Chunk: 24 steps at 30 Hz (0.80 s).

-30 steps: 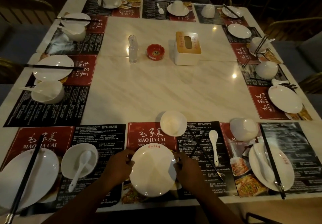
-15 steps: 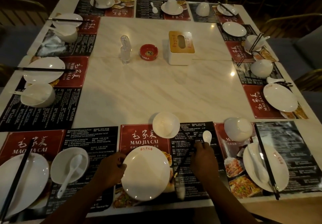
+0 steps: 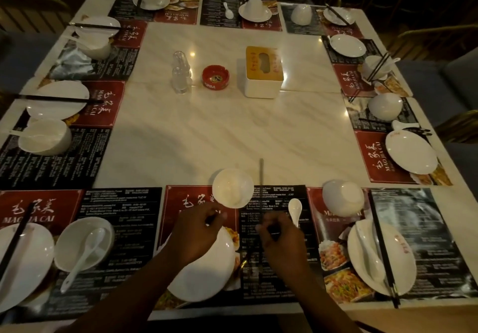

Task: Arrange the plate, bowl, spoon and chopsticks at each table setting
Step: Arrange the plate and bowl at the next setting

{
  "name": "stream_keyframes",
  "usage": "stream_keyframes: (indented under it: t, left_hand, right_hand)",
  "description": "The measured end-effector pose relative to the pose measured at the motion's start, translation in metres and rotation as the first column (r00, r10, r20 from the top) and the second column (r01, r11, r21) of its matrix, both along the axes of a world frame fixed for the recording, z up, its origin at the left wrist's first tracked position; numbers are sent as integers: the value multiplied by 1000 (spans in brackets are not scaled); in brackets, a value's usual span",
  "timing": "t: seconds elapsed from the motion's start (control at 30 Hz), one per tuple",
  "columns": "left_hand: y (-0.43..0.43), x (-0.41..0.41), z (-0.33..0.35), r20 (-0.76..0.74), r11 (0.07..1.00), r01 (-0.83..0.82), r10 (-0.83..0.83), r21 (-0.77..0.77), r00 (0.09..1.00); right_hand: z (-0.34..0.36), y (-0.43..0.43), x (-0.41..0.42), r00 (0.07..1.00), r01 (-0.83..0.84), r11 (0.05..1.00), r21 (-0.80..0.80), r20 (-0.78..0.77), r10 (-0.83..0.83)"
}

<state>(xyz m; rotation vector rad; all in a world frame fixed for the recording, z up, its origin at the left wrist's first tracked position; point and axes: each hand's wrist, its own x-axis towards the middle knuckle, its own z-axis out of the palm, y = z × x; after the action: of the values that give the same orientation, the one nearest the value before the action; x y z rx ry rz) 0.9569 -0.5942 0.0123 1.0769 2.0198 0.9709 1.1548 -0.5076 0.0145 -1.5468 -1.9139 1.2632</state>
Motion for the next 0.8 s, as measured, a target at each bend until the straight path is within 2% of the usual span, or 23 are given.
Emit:
stream_keyframes:
  t: [0.1,0.27,0.43,0.5,0.57,0.67,0.8]
  left_hand:
    - [20,15,13,119,999,-30,32,-20,992]
    - [12,19,21,294,1000,5,-12,23,956]
    - [-8,11,16,127,999,10,-14,34,992]
    - [-15,2,11,55,1000,-14,15,-12,998]
    - [-23,-11,4,23,994,-63,65,-90,998]
    - [-34,-28,-11,20,970,-104,111,-219,994]
    - [-37,-39,-28,115,951,-102,141,-292,983]
  right_hand:
    - [11,-16,-12,979,-192,981,-14,-74,190]
    - [10,-22,-20,971,-212,974,-84,-128,201]
    - [2,-24,-26,941,-326,937,-122,-133,310]
    - [-5,-20,-24,946,-325,939,-111,-42,323]
    - [-13,-8,-16,947,-274,958,-85,147,284]
    - [-29,11,-3,903,-147,987,-64,398,160]
    - [-46,20,-7,883,-70,996,-55,461,88]
